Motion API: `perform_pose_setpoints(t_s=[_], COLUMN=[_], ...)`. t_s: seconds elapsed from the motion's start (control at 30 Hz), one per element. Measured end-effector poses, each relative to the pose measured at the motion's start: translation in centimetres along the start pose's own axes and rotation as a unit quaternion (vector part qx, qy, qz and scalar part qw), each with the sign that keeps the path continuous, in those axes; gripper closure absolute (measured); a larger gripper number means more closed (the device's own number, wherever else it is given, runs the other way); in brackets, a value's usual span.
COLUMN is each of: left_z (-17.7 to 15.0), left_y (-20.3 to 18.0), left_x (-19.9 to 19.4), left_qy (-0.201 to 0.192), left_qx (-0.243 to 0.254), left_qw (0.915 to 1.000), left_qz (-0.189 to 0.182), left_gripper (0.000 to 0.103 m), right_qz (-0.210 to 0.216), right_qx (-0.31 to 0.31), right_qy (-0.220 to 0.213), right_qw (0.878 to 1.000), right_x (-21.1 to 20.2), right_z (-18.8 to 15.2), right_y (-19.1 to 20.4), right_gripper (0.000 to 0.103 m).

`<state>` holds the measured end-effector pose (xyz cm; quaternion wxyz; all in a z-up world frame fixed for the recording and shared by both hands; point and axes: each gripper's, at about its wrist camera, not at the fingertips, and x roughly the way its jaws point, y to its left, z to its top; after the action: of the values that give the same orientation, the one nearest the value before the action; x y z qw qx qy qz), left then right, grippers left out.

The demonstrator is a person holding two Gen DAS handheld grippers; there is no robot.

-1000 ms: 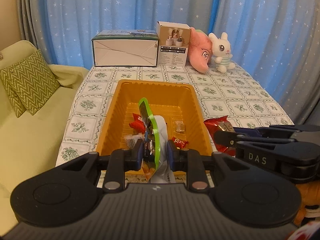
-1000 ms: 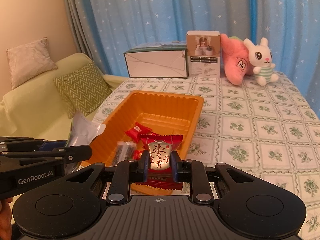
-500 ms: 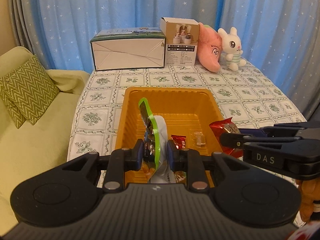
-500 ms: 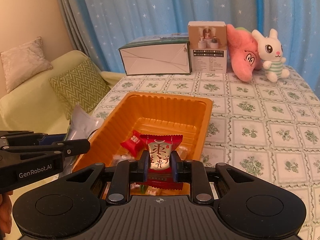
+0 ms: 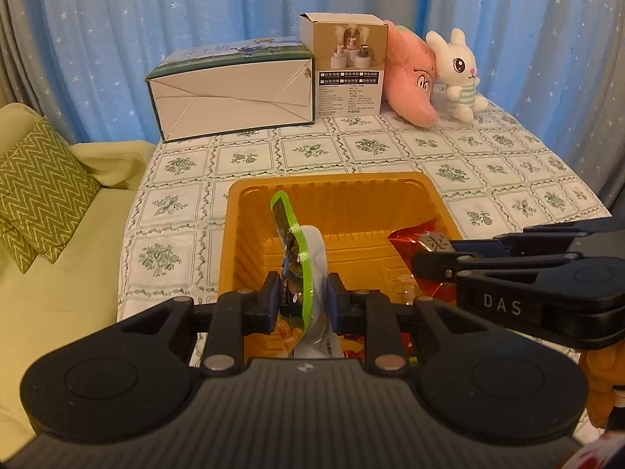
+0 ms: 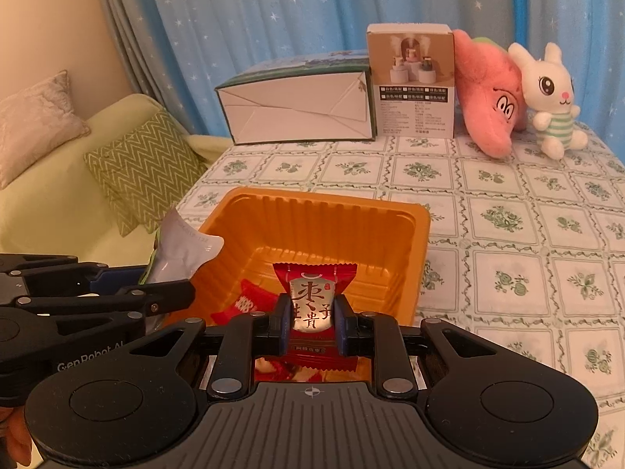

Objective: Organize snacks
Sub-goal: 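Open both tools to drop the candies into the orange tray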

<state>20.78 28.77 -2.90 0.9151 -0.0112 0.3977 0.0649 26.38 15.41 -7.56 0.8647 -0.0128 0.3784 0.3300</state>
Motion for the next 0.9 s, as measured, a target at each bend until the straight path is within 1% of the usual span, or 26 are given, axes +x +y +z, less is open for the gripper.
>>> perform_pose_setpoints(t_s=[0.23, 0.37, 0.43, 0.47, 0.5, 0.63, 0.9], left_z=[0.8, 0.8, 0.7, 0.7, 0.6, 0.2, -0.4], left_y=[0.1, -0.2, -0.4, -0.4, -0.4, 0.0, 0.7], left_x=[2.4, 3.4, 3.7, 3.7, 3.6, 2.9, 1.3], left_qy=[0.014, 0.019, 0.018, 0.015, 0.014, 0.012, 0.005], left_qx=[0.017, 0.029, 0.044, 0.047, 0.045, 0.031, 0.018], left_qw=[0.9998, 0.9994, 0.9988, 0.9987, 0.9988, 0.9994, 0.9996], left_qz=[-0.003, 0.006, 0.01, 0.012, 0.012, 0.009, 0.019], left_gripper=[0.081, 0.08, 0.078, 0.074, 0.074, 0.074, 0.074], right_qz=[-0.002, -0.002, -0.002, -0.003, -0.003, -0.001, 0.009], right_qx=[0.01, 0.015, 0.016, 0.017, 0.018, 0.021, 0.023], right_qy=[0.002, 0.001, 0.001, 0.001, 0.002, 0.002, 0.003], right_qw=[1.0, 1.0, 1.0, 1.0, 1.0, 1.0, 1.0], right_x=[1.1, 1.4, 1.5, 1.5, 1.5, 1.5, 1.6], right_z=[0.5, 0.6, 0.5, 0.5, 0.5, 0.3, 0.5], right_y=[-0.8, -1.2, -1.4, -1.4, -1.5, -1.7, -1.0], right_gripper=[0.08, 0.08, 0.08, 0.08, 0.08, 0.08, 0.08])
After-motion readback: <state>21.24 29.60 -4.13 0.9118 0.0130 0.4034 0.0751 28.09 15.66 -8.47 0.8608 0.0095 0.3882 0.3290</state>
